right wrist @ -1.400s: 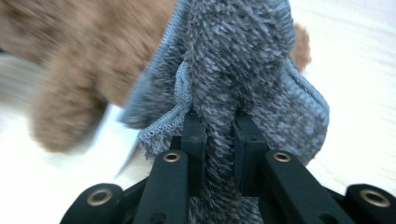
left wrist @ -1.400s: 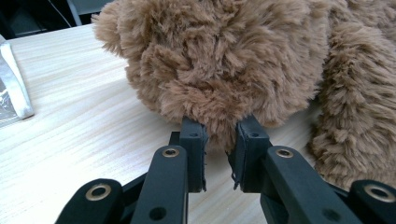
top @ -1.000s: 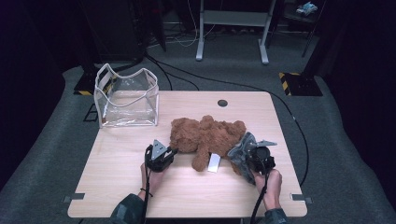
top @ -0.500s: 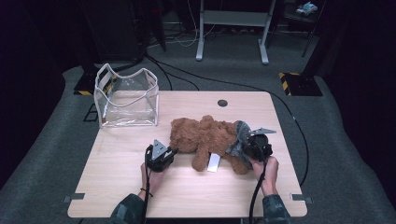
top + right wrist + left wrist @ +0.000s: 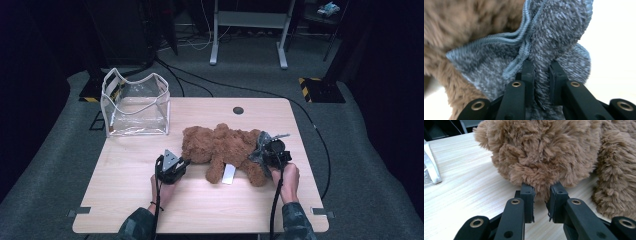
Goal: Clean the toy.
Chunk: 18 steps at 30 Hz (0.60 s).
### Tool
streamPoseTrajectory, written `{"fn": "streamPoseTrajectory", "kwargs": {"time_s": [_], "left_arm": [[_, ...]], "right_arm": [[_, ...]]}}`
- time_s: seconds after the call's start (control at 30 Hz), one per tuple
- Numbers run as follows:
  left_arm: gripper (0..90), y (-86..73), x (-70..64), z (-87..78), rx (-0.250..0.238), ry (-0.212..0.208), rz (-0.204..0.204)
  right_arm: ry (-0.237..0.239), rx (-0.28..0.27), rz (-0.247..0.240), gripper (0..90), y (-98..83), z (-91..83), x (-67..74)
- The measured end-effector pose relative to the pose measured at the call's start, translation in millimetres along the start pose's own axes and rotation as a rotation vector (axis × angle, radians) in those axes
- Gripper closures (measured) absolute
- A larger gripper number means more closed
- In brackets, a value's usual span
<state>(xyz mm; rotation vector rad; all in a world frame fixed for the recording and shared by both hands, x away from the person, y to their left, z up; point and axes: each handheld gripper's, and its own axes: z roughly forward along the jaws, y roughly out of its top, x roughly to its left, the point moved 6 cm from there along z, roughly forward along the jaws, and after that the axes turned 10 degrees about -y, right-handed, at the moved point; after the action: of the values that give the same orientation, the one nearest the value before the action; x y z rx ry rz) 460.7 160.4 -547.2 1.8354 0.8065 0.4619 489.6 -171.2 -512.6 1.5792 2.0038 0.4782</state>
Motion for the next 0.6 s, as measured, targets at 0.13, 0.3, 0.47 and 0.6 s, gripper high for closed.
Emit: {"fn": "streamPoseTrajectory", "kwargs": {"time_s": [0.13,0.3,0.47,0.6], "left_arm": [[76.5,0.2,0.1,0.8,-0.010,0.007,-0.001],[76.5,0.2,0.1,0.7,-0.008,0.007,-0.001],[76.5,0.0,0.2,0.0,0.002,-0.001,0.000],[76.5,0.0,0.3,0.0,0.002,-0.002,-0.001]], "right_arm": [[0.013,-0.107,0.048,77.5,12.9,-14.9,-3.7],[0.046,-0.190,0.042,77.5,29.7,-19.9,4.0],[0.059,-0.144,0.033,77.5,32.0,1.7,11.0],[0.002,-0.083,0.028,77.5,28.6,18.8,3.1]]}}
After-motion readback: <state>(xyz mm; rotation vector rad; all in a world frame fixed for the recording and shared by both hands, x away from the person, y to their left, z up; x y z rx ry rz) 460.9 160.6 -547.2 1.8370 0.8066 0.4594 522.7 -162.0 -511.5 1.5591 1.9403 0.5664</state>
